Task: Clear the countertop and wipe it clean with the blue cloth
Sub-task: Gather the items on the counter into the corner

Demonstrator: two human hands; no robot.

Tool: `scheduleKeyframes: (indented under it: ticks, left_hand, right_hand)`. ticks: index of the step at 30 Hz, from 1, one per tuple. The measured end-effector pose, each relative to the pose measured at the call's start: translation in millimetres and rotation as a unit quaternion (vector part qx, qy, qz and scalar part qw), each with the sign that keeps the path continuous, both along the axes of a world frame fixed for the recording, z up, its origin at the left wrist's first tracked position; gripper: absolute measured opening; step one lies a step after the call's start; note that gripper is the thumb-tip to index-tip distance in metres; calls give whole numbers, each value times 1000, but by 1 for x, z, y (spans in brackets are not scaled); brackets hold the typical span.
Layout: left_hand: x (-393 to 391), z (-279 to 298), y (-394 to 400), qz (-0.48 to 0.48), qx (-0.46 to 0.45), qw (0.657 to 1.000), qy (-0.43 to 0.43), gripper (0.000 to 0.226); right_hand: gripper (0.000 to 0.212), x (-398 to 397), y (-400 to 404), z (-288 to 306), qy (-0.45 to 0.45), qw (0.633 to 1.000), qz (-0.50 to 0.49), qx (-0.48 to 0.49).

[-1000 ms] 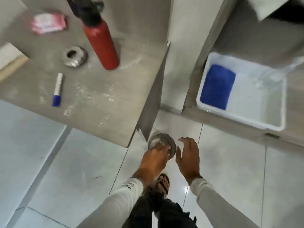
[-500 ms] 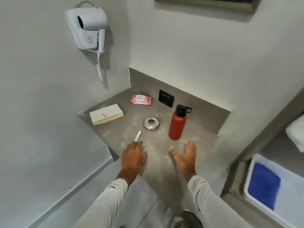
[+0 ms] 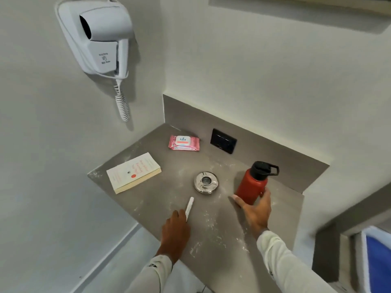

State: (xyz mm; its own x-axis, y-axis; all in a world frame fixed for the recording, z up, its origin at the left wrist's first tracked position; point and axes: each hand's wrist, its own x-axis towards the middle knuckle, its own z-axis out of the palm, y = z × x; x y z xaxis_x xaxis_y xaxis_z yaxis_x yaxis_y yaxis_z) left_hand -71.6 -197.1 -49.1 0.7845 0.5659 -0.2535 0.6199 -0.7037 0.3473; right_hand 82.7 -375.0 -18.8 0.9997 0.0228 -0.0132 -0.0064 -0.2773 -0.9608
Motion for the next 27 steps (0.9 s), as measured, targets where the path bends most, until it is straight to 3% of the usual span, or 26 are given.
scheduleKeyframes:
  ticks: [5, 10, 14, 22, 27]
  left_hand:
    - [29, -5, 40, -21, -18, 999, 17, 25]
    - [87, 24, 112, 23, -16, 997, -73, 19]
    - [149, 42, 162, 23, 14, 996, -80, 19]
    - [204, 15, 176, -51, 38, 997, -50, 17]
    - [204, 3, 188, -85, 48, 994, -51, 18]
  right_hand:
    - [80, 32, 26, -27, -10, 997, -70, 5]
    - [78, 62, 72, -34, -46, 995, -86, 10]
    - [75, 97, 109, -22, -46, 994, -84, 47]
    - [85, 137, 130, -23, -46, 996, -76, 28]
    - [79, 139, 131, -31, -44, 994, -100, 10]
